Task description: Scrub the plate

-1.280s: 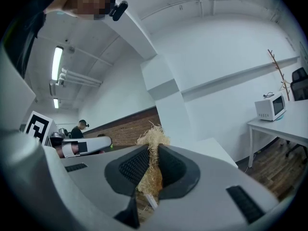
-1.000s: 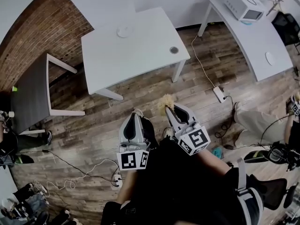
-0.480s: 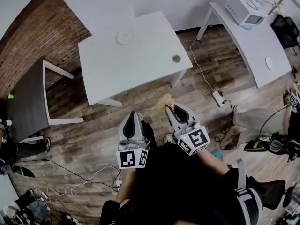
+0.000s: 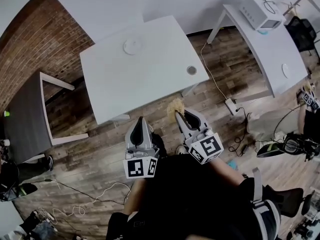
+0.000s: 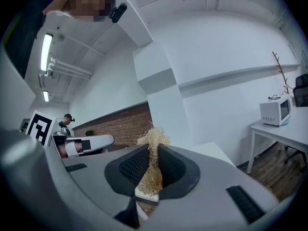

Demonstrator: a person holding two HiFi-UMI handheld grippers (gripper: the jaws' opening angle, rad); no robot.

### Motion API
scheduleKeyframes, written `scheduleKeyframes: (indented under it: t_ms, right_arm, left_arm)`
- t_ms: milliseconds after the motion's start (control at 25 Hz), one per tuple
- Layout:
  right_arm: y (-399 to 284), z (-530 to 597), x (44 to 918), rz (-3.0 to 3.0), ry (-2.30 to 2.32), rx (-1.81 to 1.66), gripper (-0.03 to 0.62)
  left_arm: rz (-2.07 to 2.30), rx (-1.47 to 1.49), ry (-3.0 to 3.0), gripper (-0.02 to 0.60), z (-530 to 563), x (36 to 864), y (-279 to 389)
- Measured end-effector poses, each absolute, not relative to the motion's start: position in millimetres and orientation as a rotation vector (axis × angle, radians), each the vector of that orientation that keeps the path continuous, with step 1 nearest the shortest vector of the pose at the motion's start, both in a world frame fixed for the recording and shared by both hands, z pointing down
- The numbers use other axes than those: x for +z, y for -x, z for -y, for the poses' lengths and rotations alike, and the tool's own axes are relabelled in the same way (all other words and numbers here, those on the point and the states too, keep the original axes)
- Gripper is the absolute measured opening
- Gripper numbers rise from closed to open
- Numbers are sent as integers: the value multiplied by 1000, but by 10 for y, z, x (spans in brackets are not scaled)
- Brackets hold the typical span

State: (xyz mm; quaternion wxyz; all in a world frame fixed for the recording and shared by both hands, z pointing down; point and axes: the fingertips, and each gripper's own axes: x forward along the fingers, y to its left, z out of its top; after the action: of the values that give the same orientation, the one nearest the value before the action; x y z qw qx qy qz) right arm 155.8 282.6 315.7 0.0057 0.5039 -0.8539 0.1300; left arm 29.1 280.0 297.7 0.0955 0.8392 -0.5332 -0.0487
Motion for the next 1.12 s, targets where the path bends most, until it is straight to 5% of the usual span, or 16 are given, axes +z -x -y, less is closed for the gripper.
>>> scheduleKeyframes:
  t_ms: [1120]
  right_arm:
    - [-557, -1406, 3106, 2552, -1722, 433, 51]
  left_arm:
    - [1453, -147, -2531, 3, -1397, 2960, 819]
